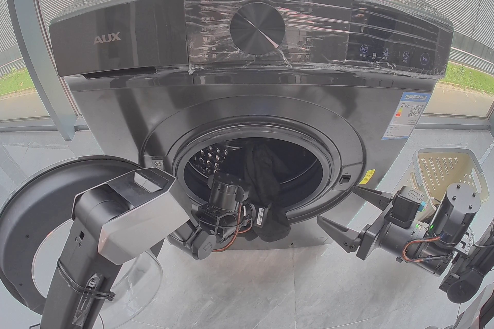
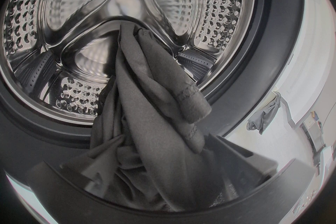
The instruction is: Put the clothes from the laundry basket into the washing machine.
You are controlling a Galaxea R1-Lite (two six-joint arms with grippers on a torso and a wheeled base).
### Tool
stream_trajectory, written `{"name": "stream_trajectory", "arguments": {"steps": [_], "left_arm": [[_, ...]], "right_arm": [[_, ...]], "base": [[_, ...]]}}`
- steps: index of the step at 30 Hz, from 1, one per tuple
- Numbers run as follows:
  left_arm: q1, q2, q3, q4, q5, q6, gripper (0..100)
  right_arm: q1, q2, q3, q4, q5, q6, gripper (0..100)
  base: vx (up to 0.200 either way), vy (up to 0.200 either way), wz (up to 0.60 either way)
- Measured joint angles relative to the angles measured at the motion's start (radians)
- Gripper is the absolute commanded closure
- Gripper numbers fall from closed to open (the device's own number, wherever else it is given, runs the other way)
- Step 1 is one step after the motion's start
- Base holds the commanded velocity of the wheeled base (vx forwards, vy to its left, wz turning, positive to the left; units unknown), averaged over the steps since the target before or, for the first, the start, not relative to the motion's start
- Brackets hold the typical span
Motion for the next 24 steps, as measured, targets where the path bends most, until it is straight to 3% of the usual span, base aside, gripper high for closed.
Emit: {"name": "stream_trajectory", "arguments": {"steps": [8,18,24], "left_arm": [[0.011,0.005,-0.034,-0.001,0.008,-0.005,100],[0.04,0.018,-0.275,-0.022,0.106,-0.037,100],[0.061,0.05,-0.415,-0.043,0.15,-0.041,100]], "right_arm": [[0.006,0.0,-0.001,-0.001,-0.001,0.0,0],[0.008,0.0,-0.001,-0.001,0.0,0.001,0],[0.008,-0.001,-0.001,-0.002,0.0,0.001,0]], "base": [[0.0,0.0,0.0],[0.0,0.0,0.0],[0.0,0.0,0.0]]}}
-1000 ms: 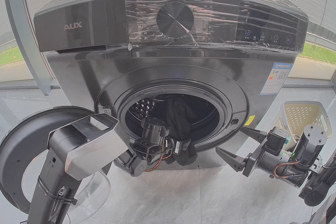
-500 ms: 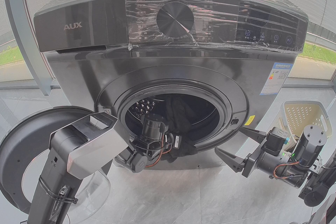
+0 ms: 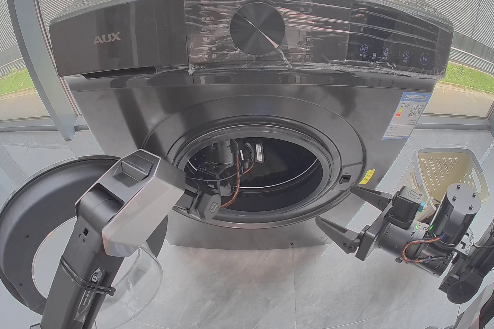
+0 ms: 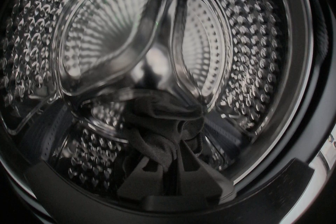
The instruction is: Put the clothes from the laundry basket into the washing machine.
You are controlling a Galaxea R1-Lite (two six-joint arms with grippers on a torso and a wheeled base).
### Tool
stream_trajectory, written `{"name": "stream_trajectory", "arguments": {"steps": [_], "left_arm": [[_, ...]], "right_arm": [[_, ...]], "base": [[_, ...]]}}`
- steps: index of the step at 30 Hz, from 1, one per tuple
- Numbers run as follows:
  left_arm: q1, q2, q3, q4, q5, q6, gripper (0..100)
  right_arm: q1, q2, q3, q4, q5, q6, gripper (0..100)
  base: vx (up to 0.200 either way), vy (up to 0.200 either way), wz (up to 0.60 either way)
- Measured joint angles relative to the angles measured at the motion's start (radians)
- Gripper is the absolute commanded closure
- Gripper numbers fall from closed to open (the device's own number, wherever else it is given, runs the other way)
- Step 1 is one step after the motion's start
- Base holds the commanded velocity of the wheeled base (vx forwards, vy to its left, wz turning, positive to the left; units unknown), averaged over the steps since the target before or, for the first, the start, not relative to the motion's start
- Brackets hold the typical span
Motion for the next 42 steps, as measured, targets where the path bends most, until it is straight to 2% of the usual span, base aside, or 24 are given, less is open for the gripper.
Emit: {"name": "stream_trajectory", "arguments": {"steps": [11,23,24,31,42], "left_arm": [[0.017,0.074,-0.174,-0.003,0.035,0.001,100],[0.017,0.1,-0.186,-0.003,0.035,0.005,100],[0.016,0.101,-0.185,-0.003,0.035,0.005,0],[0.002,0.101,-0.147,-0.003,0.035,-0.001,0],[-0.067,0.043,0.124,-0.01,0.026,0.004,0]], "right_arm": [[0.0,0.0,0.001,0.001,0.0,0.0,0],[0.0,0.0,0.002,-0.001,0.0,0.0,0],[0.0,0.0,0.002,-0.001,0.001,0.0,0],[0.0,0.0,0.002,-0.001,0.0,-0.001,0],[-0.001,-0.001,0.003,-0.001,0.0,0.0,0]], "base": [[0.0,0.0,0.0],[0.0,0.0,0.0],[0.0,0.0,0.0],[0.0,0.0,0.0],[0.0,0.0,0.0]]}}
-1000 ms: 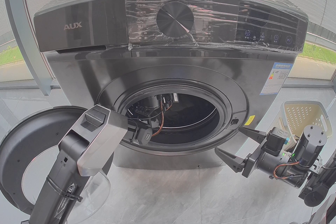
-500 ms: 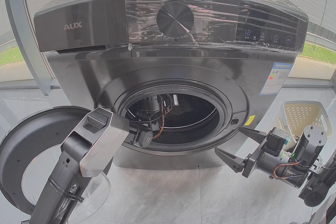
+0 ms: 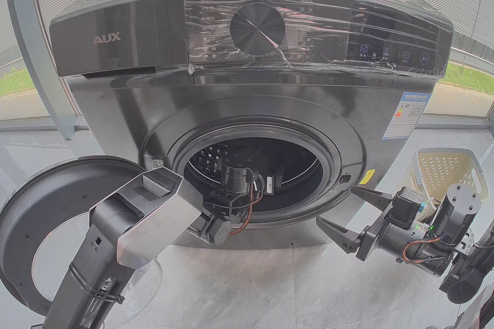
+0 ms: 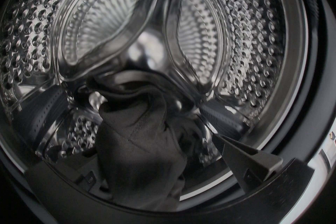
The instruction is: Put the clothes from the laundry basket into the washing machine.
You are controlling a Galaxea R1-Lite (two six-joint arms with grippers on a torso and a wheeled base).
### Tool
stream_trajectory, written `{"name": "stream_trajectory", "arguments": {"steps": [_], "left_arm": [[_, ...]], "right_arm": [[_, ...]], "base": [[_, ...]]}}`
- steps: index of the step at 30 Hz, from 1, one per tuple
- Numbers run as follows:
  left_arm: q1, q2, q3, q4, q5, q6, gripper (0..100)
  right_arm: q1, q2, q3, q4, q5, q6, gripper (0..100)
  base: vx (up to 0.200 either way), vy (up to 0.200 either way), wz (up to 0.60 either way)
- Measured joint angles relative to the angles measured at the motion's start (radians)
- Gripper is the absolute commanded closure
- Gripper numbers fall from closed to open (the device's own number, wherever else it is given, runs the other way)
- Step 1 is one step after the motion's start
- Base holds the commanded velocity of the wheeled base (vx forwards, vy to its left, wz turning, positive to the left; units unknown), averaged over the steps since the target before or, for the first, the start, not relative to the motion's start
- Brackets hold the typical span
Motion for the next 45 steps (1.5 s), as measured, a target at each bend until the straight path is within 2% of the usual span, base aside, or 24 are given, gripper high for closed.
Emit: {"name": "stream_trajectory", "arguments": {"steps": [9,15,21,25,33,45], "left_arm": [[-0.07,-0.101,0.258,-0.023,-0.006,0.021,0],[-0.116,-0.167,0.431,-0.094,-0.008,0.046,0],[-0.142,-0.247,0.591,-0.171,-0.008,0.057,0],[-0.151,-0.305,0.675,-0.24,-0.008,0.059,0],[-0.156,-0.425,0.82,-0.293,-0.022,0.055,0],[-0.205,-0.663,1.092,-0.406,-0.029,0.033,0]], "right_arm": [[-0.001,0.0,0.001,0.0,0.0,0.0,0],[-0.001,-0.001,0.005,0.0,0.0,-0.001,0],[-0.003,-0.001,0.007,0.001,0.0,0.0,0],[-0.002,-0.001,0.008,0.004,-0.002,0.002,0],[-0.001,-0.001,0.017,0.005,-0.003,0.005,0],[-0.002,-0.026,0.043,0.003,-0.012,0.003,0]], "base": [[0.0,0.0,0.0],[0.0,0.0,0.0],[0.0,0.0,0.0],[0.0,0.0,0.0],[0.0,0.0,0.0],[0.0,0.0,0.0]]}}
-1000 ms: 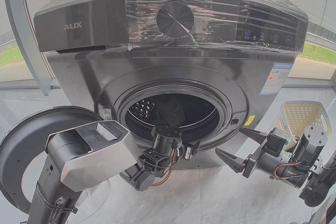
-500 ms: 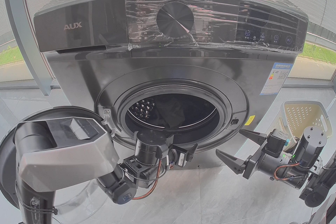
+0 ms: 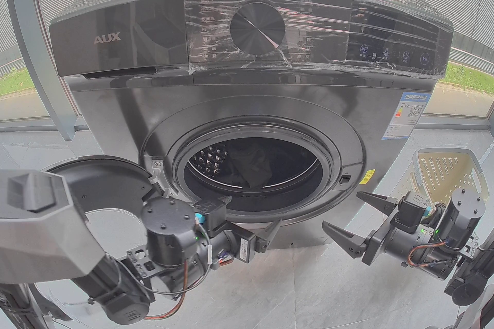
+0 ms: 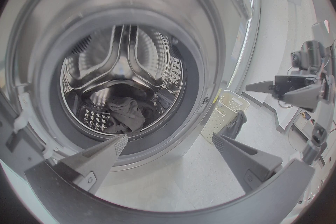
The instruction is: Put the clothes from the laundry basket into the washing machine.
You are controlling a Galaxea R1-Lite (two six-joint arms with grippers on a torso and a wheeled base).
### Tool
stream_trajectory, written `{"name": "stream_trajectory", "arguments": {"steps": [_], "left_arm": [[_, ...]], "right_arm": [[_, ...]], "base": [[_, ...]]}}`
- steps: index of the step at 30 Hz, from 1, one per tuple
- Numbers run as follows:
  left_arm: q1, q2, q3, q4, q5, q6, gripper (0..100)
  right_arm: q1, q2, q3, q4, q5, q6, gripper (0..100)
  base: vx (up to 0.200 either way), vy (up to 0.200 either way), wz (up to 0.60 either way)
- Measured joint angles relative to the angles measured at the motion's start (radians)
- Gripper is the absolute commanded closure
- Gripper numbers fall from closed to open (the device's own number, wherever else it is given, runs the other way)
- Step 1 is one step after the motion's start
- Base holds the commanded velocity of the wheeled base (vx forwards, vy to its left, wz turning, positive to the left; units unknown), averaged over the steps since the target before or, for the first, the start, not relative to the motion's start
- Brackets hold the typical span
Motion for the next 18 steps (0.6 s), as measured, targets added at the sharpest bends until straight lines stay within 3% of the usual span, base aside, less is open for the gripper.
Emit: {"name": "stream_trajectory", "arguments": {"steps": [6,13,18], "left_arm": [[-0.008,-0.178,0.107,-0.008,0.0,-0.022,0],[-0.007,-0.372,0.266,-0.006,0.001,-0.064,0],[0.003,-0.499,0.352,-0.007,0.007,-0.091,0]], "right_arm": [[-0.026,-0.059,0.037,0.003,-0.023,0.0,0],[-0.156,-0.214,0.089,0.02,-0.031,-0.002,0],[-0.239,-0.354,0.096,0.119,-0.031,-0.002,0]], "base": [[0.0,0.0,0.0],[0.0,0.0,0.0],[0.0,0.0,0.0]]}}
